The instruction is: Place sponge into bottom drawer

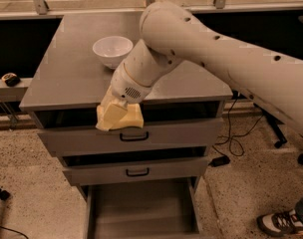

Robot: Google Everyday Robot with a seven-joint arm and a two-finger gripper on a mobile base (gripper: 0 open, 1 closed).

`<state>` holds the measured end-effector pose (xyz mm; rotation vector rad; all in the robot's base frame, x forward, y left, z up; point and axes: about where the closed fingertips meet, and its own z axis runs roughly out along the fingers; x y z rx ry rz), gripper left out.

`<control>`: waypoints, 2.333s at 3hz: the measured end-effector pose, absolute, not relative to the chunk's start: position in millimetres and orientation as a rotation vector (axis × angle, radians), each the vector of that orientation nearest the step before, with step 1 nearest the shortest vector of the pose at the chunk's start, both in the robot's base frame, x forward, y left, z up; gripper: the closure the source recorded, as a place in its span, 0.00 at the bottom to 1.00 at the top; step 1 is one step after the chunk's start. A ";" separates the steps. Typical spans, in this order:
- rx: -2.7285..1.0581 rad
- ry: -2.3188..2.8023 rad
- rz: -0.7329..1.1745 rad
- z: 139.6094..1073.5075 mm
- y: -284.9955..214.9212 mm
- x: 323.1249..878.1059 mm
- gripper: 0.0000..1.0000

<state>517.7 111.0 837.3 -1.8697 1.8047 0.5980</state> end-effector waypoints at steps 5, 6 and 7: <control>-1.720 1.558 0.680 656.4 49.2 506.8 1.00; -1.634 1.591 0.675 618.5 29.7 518.0 1.00; -1.517 1.548 0.661 559.0 0.5 518.8 1.00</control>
Offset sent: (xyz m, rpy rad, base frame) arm 0.0164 -0.0549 -0.1733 0.2346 -0.1010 -0.1108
